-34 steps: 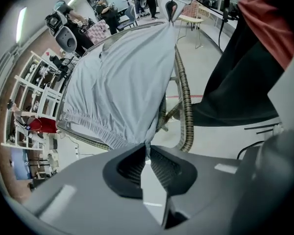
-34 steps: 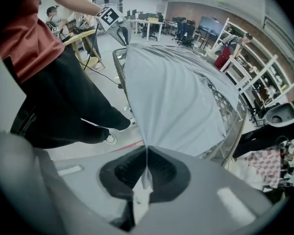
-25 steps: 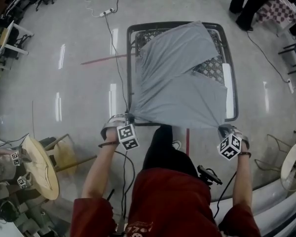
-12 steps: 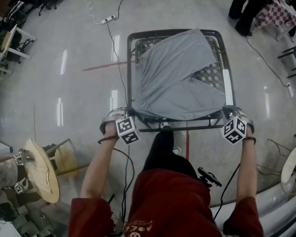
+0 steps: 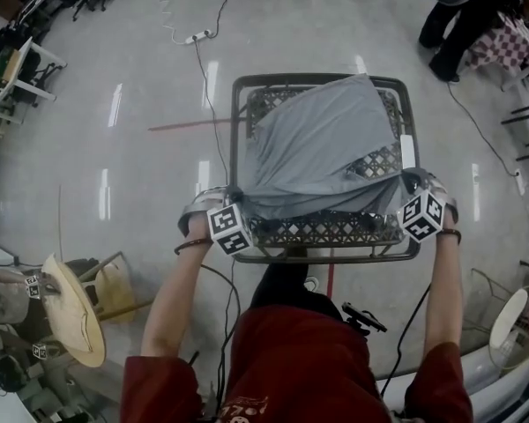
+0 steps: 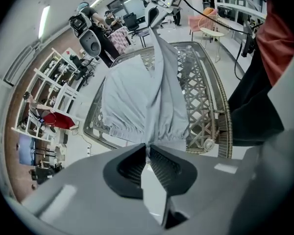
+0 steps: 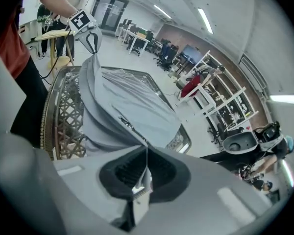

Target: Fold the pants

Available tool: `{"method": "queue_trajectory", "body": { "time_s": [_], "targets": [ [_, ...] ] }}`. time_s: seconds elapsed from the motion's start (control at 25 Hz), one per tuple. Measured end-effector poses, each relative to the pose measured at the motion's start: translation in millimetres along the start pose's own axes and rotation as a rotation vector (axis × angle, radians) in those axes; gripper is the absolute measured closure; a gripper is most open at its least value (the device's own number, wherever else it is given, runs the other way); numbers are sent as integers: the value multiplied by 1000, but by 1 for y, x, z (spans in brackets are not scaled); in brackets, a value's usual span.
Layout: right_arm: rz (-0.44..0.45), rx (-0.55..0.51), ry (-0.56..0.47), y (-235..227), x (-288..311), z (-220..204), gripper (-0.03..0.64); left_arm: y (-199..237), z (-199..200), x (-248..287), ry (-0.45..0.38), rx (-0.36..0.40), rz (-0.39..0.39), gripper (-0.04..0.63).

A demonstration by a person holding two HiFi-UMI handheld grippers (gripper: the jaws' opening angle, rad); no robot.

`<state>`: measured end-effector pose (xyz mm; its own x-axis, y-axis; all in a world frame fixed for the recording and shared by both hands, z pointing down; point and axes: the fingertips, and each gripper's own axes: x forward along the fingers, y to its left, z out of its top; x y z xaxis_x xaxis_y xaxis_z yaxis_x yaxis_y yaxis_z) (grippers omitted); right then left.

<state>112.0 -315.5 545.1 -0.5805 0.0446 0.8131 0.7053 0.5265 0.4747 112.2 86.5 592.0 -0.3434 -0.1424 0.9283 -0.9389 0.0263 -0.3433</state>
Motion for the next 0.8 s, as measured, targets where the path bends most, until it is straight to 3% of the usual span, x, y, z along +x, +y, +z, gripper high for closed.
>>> {"method": "queue_trajectory", "body": {
  "time_s": [0.36,0.8],
  "targets": [
    [-43,-49,31,-92,64,39,607,79,-2,32,-7,-50,-14,558],
    [-56,-109,52,-167,152,95,607,144,-9,71,-9,-95,-24,558]
  ]
}}
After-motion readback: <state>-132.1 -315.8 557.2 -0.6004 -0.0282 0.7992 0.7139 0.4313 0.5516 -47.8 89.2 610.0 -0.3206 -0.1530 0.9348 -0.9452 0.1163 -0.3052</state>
